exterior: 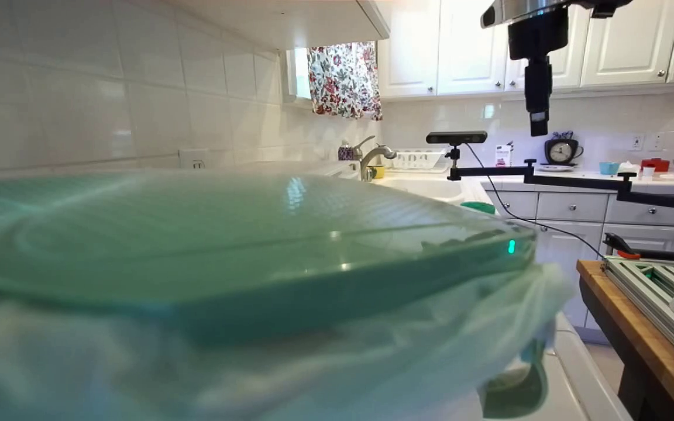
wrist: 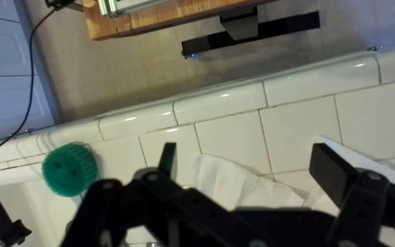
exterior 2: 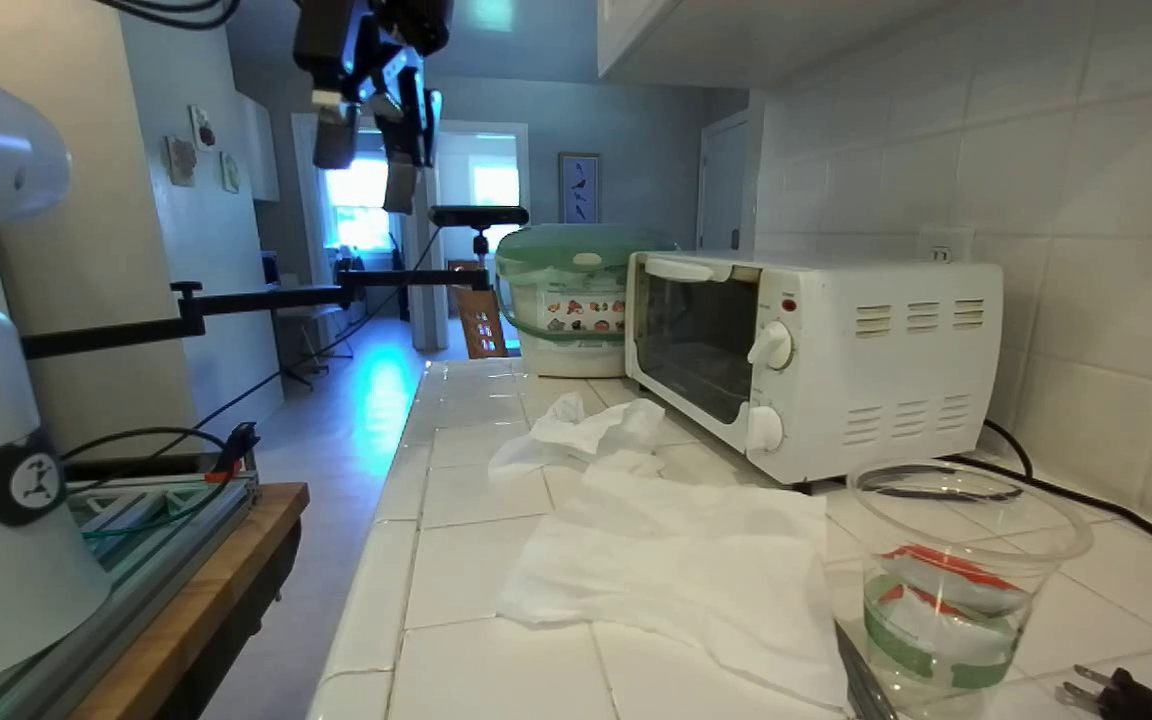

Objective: Pick up the tissue and then use it to wipe the mini oven door

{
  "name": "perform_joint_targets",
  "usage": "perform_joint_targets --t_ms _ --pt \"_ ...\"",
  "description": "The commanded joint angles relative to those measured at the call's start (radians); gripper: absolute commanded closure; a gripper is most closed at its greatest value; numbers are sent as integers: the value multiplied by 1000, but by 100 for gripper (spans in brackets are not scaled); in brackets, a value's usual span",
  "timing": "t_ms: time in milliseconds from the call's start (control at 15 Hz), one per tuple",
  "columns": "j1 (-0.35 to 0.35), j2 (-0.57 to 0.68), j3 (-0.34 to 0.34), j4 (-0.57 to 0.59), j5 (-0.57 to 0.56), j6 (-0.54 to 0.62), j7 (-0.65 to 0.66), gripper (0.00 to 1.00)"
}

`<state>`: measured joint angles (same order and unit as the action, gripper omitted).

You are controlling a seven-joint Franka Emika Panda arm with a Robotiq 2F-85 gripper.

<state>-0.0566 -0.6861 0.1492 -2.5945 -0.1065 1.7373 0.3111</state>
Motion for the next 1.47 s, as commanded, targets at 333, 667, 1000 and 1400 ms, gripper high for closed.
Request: perform_joint_targets --t_ms 333,667,1000,1400 --pt "-105 137 -111 -105 -4 381 37 0" --pt "-140 251 -117 -150 -51 640 34 0" --pt "-142 389 -107 -156 -93 859 30 0" --pt "-130 447 -122 -154 -82 901 25 0"
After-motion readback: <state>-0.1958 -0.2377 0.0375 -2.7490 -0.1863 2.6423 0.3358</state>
